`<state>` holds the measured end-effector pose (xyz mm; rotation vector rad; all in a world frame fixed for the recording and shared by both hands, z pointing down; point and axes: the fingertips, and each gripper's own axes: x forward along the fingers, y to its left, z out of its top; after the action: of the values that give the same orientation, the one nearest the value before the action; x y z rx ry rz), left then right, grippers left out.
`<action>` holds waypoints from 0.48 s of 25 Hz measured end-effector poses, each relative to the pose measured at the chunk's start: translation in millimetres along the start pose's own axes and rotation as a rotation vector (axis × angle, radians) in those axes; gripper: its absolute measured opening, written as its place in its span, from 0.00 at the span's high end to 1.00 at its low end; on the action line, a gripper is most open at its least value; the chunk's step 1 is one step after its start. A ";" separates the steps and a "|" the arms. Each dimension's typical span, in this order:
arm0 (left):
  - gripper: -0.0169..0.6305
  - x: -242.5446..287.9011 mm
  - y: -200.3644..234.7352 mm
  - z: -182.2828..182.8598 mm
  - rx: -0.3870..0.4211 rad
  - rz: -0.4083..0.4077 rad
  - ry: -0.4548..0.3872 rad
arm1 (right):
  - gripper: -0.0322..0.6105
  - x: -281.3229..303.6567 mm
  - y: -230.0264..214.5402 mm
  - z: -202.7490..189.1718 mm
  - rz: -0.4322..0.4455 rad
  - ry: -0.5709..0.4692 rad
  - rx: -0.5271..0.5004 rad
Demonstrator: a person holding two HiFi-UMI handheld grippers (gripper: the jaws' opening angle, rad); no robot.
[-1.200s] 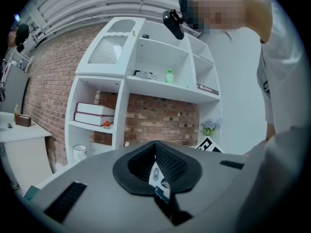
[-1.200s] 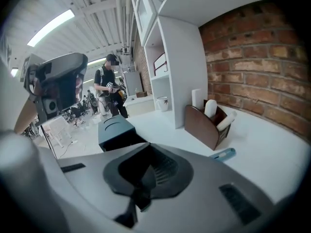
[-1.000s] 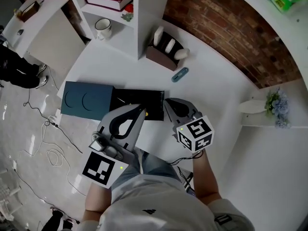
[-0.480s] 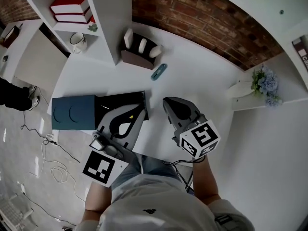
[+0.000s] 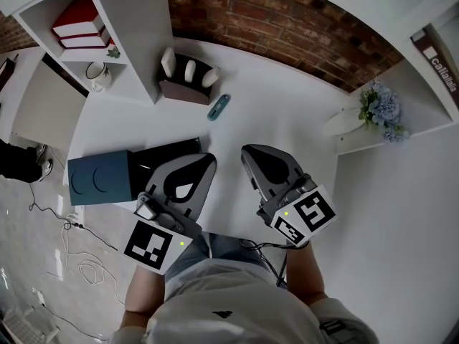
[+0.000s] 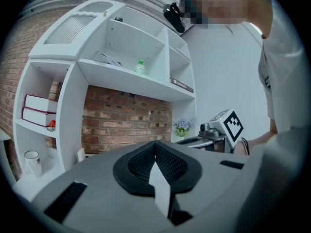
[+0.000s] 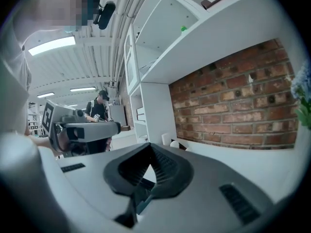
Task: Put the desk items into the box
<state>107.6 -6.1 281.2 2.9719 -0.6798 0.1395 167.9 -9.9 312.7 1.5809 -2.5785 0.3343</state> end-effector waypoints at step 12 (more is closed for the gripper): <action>0.95 10.3 -6.9 0.8 -0.019 -0.015 -0.008 | 0.94 -11.0 -9.1 0.8 -0.025 -0.008 0.008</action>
<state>119.9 -4.4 281.0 2.9602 -0.6558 0.1191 181.1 -4.5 311.0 1.6182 -2.5640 0.3373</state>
